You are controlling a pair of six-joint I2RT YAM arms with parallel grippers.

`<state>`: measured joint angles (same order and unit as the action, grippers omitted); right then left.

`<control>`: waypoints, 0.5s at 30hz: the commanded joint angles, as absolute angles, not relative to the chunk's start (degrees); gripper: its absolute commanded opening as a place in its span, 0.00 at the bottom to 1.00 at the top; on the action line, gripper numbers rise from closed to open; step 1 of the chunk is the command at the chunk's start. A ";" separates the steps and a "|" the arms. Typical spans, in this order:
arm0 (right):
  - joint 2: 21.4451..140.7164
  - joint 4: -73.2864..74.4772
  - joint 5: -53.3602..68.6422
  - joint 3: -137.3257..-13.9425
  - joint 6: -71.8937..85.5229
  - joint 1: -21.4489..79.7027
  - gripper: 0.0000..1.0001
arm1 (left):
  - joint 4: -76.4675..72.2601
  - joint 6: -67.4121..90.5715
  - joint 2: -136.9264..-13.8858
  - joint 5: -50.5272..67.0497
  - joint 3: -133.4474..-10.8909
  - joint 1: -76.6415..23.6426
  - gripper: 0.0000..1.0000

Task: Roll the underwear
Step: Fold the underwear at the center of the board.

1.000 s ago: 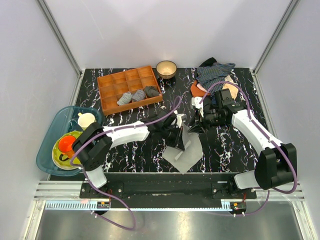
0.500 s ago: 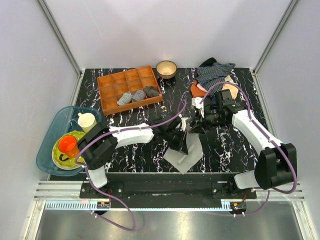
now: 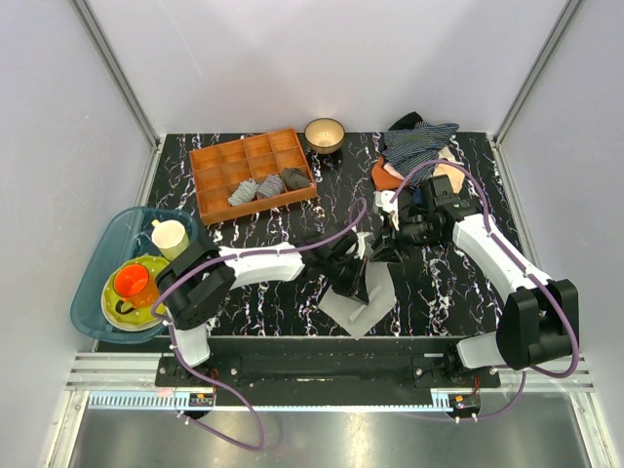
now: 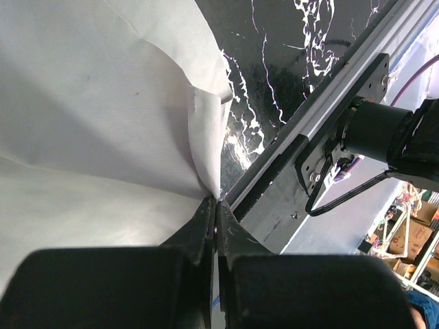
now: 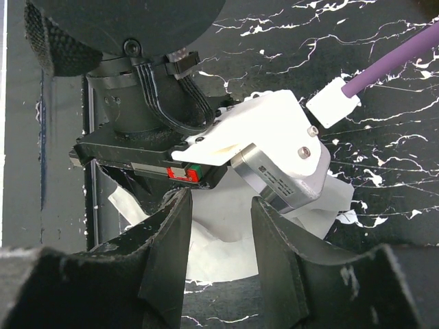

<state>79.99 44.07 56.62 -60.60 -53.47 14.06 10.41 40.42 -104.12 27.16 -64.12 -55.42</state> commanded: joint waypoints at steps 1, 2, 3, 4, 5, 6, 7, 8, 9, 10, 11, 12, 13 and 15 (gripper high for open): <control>78.84 41.48 58.71 -61.08 -53.35 13.62 0.49 | 8.53 39.73 -104.68 28.92 -66.27 -57.92 0.00; 78.92 41.66 58.71 -61.00 -53.35 13.71 0.49 | 8.53 39.81 -104.59 29.00 -66.10 -58.27 0.00; 78.93 41.57 58.71 -61.08 -53.35 13.62 0.49 | 8.61 39.73 -104.50 29.00 -66.09 -58.36 0.00; 78.93 41.66 58.80 -61.08 -53.35 13.62 0.49 | 8.53 39.73 -104.41 29.09 -65.83 -58.45 0.00; 79.01 41.75 58.80 -61.08 -53.35 13.62 0.49 | 8.53 39.73 -104.33 29.09 -65.66 -58.71 0.00; 79.01 41.66 58.80 -61.08 -53.44 13.62 0.49 | 8.70 39.64 -103.89 29.00 -65.57 -58.80 0.00; 79.01 41.75 58.89 -61.08 -53.44 13.62 0.49 | 8.79 39.55 -103.71 29.00 -65.39 -58.97 0.00; 79.10 41.75 58.89 -61.08 -53.44 13.62 0.49 | 9.14 39.46 -103.62 28.83 -65.30 -59.06 0.00; 79.19 41.75 58.89 -61.17 -53.44 13.54 0.49 | 9.23 39.38 -103.36 28.83 -65.22 -59.15 0.00; 79.19 41.84 58.97 -61.17 -53.44 13.62 0.49 | 9.32 39.29 -103.36 28.83 -65.13 -59.24 0.00; 79.28 41.84 58.97 -61.17 -53.44 13.62 0.49 | 9.58 39.20 -103.27 28.83 -65.13 -59.33 0.00; 79.36 41.92 58.97 -61.17 -53.44 13.62 0.49 | 9.67 39.03 -103.27 28.92 -65.04 -59.41 0.00; 79.37 42.01 58.97 -61.17 -53.52 13.62 0.49 | 9.67 39.02 -103.27 29.00 -65.04 -59.59 0.00; 79.54 42.10 58.89 -61.26 -53.53 13.54 0.49 | 9.75 39.02 -103.01 28.83 -64.86 -59.76 0.00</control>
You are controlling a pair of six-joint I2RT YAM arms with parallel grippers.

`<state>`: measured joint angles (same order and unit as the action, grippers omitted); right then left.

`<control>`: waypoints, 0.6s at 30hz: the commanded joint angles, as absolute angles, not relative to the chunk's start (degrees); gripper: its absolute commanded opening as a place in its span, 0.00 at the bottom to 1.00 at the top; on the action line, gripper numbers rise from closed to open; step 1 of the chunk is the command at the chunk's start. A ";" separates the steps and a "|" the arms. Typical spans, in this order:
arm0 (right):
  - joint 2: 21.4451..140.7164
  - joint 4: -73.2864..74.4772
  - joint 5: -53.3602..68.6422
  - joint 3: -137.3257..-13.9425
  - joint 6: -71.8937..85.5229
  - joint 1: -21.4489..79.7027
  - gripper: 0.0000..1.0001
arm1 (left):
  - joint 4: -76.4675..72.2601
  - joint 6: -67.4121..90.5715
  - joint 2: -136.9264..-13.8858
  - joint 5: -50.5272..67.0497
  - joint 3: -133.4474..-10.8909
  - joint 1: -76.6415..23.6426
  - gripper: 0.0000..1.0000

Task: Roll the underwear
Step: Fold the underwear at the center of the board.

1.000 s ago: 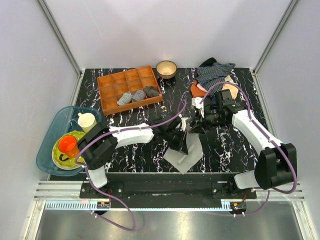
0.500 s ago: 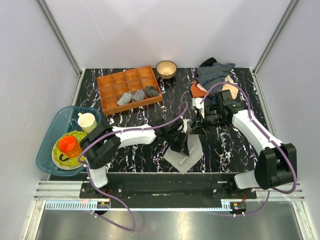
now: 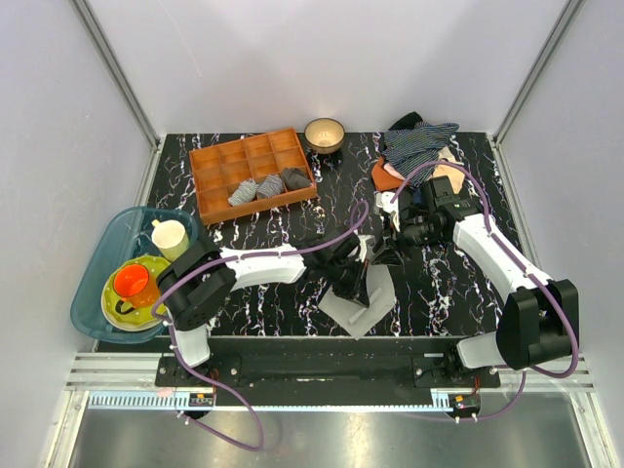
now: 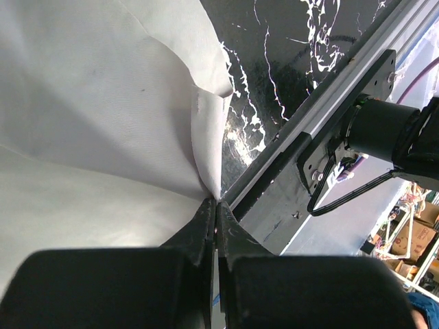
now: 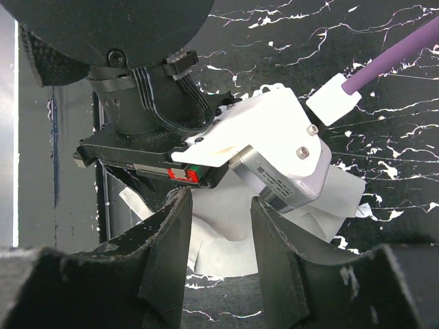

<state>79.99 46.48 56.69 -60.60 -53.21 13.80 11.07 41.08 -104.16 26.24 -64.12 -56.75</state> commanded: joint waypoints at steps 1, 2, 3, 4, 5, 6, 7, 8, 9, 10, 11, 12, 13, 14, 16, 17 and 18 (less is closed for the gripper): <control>79.54 42.19 58.97 -61.26 -53.61 13.45 0.49 | 9.76 39.02 -102.92 28.92 -64.86 -59.94 0.00; 79.63 42.10 58.97 -61.26 -53.61 13.53 0.49 | 9.67 39.02 -102.66 28.92 -64.78 -60.03 0.00; 79.54 42.27 58.97 -61.35 -53.61 13.54 0.49 | 9.67 39.02 -102.48 28.83 -64.78 -60.20 0.00; 79.72 42.28 58.97 -61.26 -53.61 13.54 0.49 | 9.67 39.11 -102.39 28.83 -64.69 -60.47 0.00; 79.80 42.28 58.89 -61.35 -53.61 13.54 0.49 | 9.67 39.11 -102.39 28.83 -64.69 -60.56 0.00; 79.80 42.36 58.97 -61.35 -53.61 13.54 0.49 | 9.67 39.20 -102.39 28.83 -64.60 -60.64 0.00; 79.89 42.45 58.97 -61.35 -53.61 13.62 0.49 | 9.67 39.20 -102.39 28.83 -64.60 -60.91 0.00; 79.81 42.36 58.97 -61.43 -53.70 13.54 0.49 | 9.67 39.20 -102.57 28.83 -64.69 -61.08 0.00; 79.80 42.45 58.89 -61.35 -53.70 13.54 0.49 | 9.67 39.29 -102.57 28.92 -64.60 -61.17 0.00; 79.89 42.45 58.97 -61.43 -53.70 13.45 0.49 | 9.58 39.29 -102.57 29.00 -64.60 -61.52 0.00; 79.98 42.54 58.97 -61.44 -53.70 13.45 0.49 | 9.49 39.37 -102.48 29.00 -64.51 -61.61 0.00; 79.89 42.54 58.97 -61.44 -53.70 13.45 0.49 | 9.49 39.37 -102.31 28.92 -64.51 -61.61 0.00; 79.98 42.54 58.97 -61.52 -53.70 13.45 0.49 | 9.58 39.37 -102.30 28.74 -64.34 -61.70 0.00; 79.98 42.63 59.06 -61.44 -53.70 13.45 0.49 | 9.49 39.37 -101.96 28.57 -64.25 -61.70 0.00; 79.98 42.63 59.06 -61.44 -53.79 13.27 0.49 | 9.41 39.37 -101.60 28.21 -63.90 -61.70 0.00; 80.15 42.71 59.06 -61.44 -53.79 13.36 0.49 | 9.32 39.46 -101.43 28.39 -63.81 -61.70 0.00; 80.16 42.71 59.06 -61.52 -53.88 13.36 0.49 | 9.23 39.55 -101.43 28.56 -63.72 -61.70 0.00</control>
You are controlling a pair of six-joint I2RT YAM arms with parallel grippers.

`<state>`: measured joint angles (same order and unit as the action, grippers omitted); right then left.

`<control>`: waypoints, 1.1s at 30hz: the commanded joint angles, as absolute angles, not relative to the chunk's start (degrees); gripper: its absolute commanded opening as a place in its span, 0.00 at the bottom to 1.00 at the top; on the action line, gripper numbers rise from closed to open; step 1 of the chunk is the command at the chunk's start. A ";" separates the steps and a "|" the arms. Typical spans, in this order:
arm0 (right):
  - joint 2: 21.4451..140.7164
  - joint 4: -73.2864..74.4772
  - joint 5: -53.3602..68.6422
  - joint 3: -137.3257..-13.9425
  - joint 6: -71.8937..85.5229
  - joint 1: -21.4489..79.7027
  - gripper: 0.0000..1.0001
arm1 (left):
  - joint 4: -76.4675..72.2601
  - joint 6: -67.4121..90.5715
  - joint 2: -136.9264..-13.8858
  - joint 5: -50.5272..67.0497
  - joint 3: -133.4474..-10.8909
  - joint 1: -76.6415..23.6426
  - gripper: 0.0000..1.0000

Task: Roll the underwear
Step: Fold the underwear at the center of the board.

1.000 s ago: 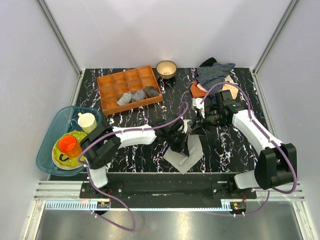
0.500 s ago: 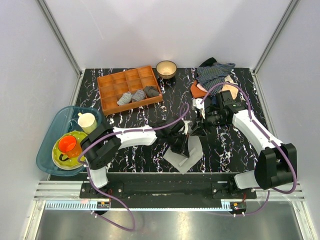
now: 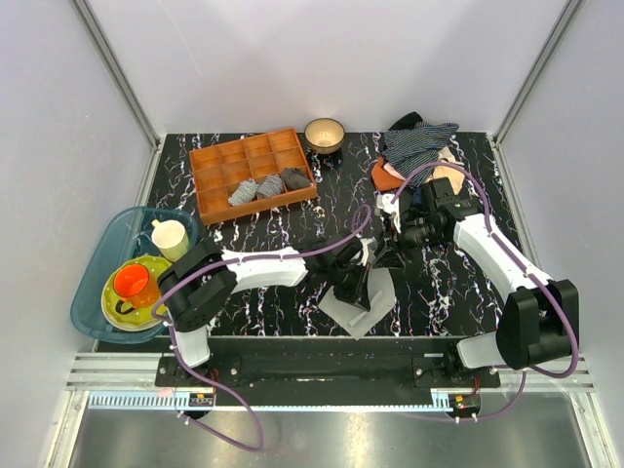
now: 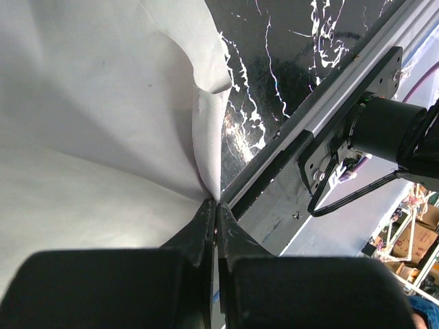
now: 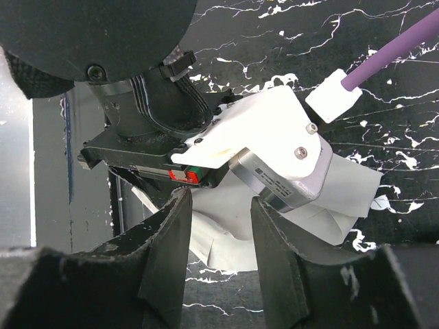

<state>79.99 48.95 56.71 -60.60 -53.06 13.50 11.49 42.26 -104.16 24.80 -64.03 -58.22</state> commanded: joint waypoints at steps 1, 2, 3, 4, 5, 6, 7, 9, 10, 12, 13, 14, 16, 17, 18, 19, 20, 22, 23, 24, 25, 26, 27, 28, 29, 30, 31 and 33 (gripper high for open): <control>80.16 42.89 59.06 -61.44 -53.88 13.36 0.49 | 8.97 39.55 -101.43 28.56 -63.63 -61.79 0.00; 80.24 42.89 59.06 -61.52 -53.96 13.36 0.49 | 8.96 39.72 -101.34 28.56 -63.63 -61.87 0.00; 80.33 43.06 59.15 -61.52 -53.96 13.36 0.49 | 8.70 39.81 -101.42 28.83 -63.55 -61.87 0.00; 80.33 43.07 59.15 -61.61 -54.05 13.27 0.49 | 8.35 39.90 -101.43 28.74 -63.46 -61.96 0.00; 80.25 43.15 59.15 -61.61 -54.05 13.27 0.49 | 8.18 40.08 -101.51 28.83 -63.54 -62.05 0.00; 80.33 43.24 59.15 -61.61 -54.23 13.27 0.49 | 8.00 40.17 -101.60 29.00 -63.54 -62.14 0.00; 80.33 43.33 59.15 -61.70 -54.23 13.10 0.49 | 7.74 40.25 -101.78 29.09 -63.54 -62.23 0.00; 80.25 43.42 59.06 -61.70 -54.32 13.10 0.49 | 7.38 40.60 -102.04 29.18 -63.20 -62.31 0.00; 80.24 43.50 59.06 -61.79 -54.40 13.01 0.49 | 6.77 40.78 -102.30 29.27 -63.11 -62.31 0.00; 80.25 43.59 58.89 -61.70 -54.58 12.92 0.49 | 6.07 41.31 -102.39 29.36 -62.32 -62.23 0.07; 80.24 43.77 58.97 -61.70 -54.67 12.92 0.49 | 5.80 41.40 -102.31 29.01 -62.05 -62.23 0.12; 80.33 43.77 58.97 -61.70 -54.75 12.83 0.50 | 5.80 41.48 -102.30 28.74 -61.88 -62.31 0.17; 80.24 44.12 58.71 -61.79 -55.19 12.83 0.49 | 5.63 41.57 -101.69 27.52 -61.09 -62.14 0.25; 80.33 44.21 58.71 -61.70 -55.28 12.75 0.49 | 5.71 41.57 -101.43 26.90 -60.91 -61.96 0.28; 80.42 44.64 58.28 -61.70 -55.89 12.83 0.49 | 5.54 41.75 -101.08 26.11 -60.39 -61.44 0.29; 80.42 44.91 58.18 -61.79 -56.25 12.75 0.49 | 4.93 41.92 -100.38 25.76 -59.51 -61.09 0.32; 80.42 45.61 57.84 -61.70 -56.51 12.74 0.50 | 4.57 42.36 -99.76 25.23 -58.89 -60.65 0.35; 80.07 46.23 56.87 -61.79 -57.39 12.66 0.49 | 3.87 42.54 -98.18 24.00 -57.49 -59.59 0.42; 80.07 46.93 56.52 -61.70 -57.65 12.48 0.49 | 3.87 42.54 -97.65 23.65 -57.22 -59.33 0.43; 79.63 47.37 56.25 -61.61 -58.09 12.22 0.49 | 3.95 42.37 -97.04 23.03 -56.96 -58.80 0.44; 79.37 47.90 55.99 -61.70 -58.27 11.96 0.49 | 4.04 42.28 -95.81 22.85 -56.61 -58.54 0.45; 79.10 48.94 55.12 -61.96 -58.45 11.78 0.49 | 4.13 42.01 -95.19 22.76 -56.51 -58.36 0.46; 78.32 49.56 54.50 -61.96 -59.14 11.60 0.49 | 4.39 41.75 -94.40 22.59 -56.43 -57.92 0.48; 77.96 50.27 53.88 -62.14 -59.32 11.25 0.49 | 4.57 41.31 -92.92 22.59 -56.43 -57.66 0.49; 77.61 51.49 52.22 -62.23 -59.41 11.08 0.50 | 5.01 40.44 -91.94 22.33 -56.25 -57.48 0.51; 76.82 52.11 51.51 -62.05 -59.50 10.99 0.50 | 5.79 39.82 -90.89 21.37 -56.25 -57.05 0.53; 76.29 52.64 50.63 -61.96 -59.76 10.81 0.51 | 6.41 39.12 -88.53 20.57 -56.16 -56.87 0.54; 75.07 53.52 49.13 -60.65 -62.12 10.63 0.52 | 8.86 36.48 -85.88 17.16 -55.20 -55.82 0.62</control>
<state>78.98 50.83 52.66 -60.60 -57.98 11.16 7.57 40.77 -93.08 22.65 -55.99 -57.45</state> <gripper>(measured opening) 0.504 0.575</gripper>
